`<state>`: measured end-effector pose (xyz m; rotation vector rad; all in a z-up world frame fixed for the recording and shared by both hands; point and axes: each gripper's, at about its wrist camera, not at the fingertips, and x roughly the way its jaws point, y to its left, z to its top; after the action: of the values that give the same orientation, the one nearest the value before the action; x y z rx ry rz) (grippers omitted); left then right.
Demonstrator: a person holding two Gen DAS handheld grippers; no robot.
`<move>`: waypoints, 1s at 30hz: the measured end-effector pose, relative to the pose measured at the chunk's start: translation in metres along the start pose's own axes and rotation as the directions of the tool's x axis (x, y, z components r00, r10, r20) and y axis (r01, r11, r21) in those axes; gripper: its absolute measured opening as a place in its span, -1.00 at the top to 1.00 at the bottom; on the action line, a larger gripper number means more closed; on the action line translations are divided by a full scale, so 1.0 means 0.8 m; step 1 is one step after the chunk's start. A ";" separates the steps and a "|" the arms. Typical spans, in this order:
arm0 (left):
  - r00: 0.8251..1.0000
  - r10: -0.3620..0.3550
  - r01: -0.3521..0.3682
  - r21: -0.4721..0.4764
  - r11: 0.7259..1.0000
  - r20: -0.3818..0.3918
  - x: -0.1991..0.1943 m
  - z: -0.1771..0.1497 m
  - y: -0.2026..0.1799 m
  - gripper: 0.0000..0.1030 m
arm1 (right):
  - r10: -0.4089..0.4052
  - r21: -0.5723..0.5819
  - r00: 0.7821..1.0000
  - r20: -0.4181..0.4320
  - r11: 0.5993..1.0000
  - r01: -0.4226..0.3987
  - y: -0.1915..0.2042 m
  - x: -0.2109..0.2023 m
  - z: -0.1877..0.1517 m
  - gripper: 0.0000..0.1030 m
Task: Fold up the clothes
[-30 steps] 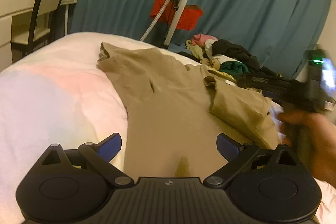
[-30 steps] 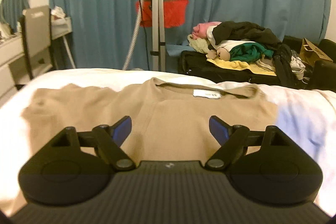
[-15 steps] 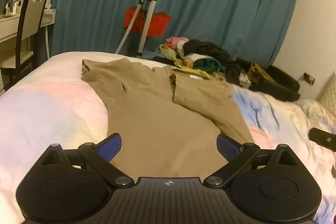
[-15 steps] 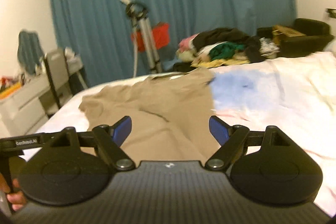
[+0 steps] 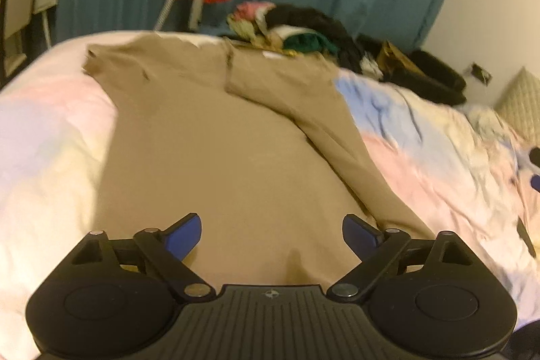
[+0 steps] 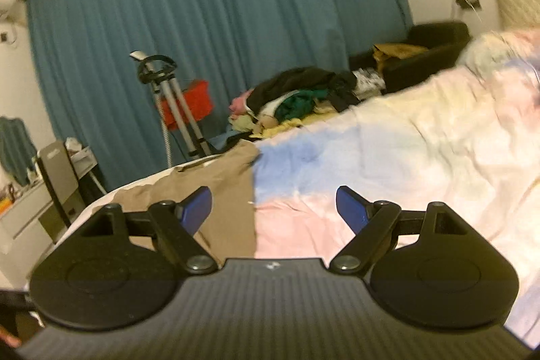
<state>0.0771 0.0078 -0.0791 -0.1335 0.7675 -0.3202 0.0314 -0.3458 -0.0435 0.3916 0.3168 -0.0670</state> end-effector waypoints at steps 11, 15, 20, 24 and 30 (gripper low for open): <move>0.953 -0.227 0.225 -0.036 0.974 -0.202 0.051 -0.007 -0.152 -0.38 | -0.087 0.124 0.995 0.038 0.989 0.082 -0.062 0.010 -0.001 -0.60; 0.882 -0.336 0.325 -0.090 0.941 -0.331 0.085 -0.034 -0.205 -0.26 | -0.135 0.088 0.984 0.113 0.988 0.126 -0.071 -0.005 0.003 -0.61; 0.859 -0.302 0.348 0.039 0.937 -0.412 0.112 -0.062 -0.255 -0.16 | -0.139 0.129 0.979 0.149 0.984 0.120 -0.088 -0.016 0.006 -0.61; 0.875 -0.211 0.319 0.192 0.928 -0.436 0.126 -0.091 -0.278 0.11 | -0.119 0.162 0.980 0.158 0.982 0.093 -0.098 -0.016 0.006 -0.61; 0.919 -0.129 0.246 0.287 0.926 -0.372 0.116 -0.095 -0.281 0.85 | -0.128 0.155 0.982 0.137 0.982 0.107 -0.100 -0.013 0.003 -0.61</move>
<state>0.0338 -0.2349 -0.1420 0.1723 1.0428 -0.6667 0.0121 -0.4202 -0.0674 0.5115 0.1900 -0.2353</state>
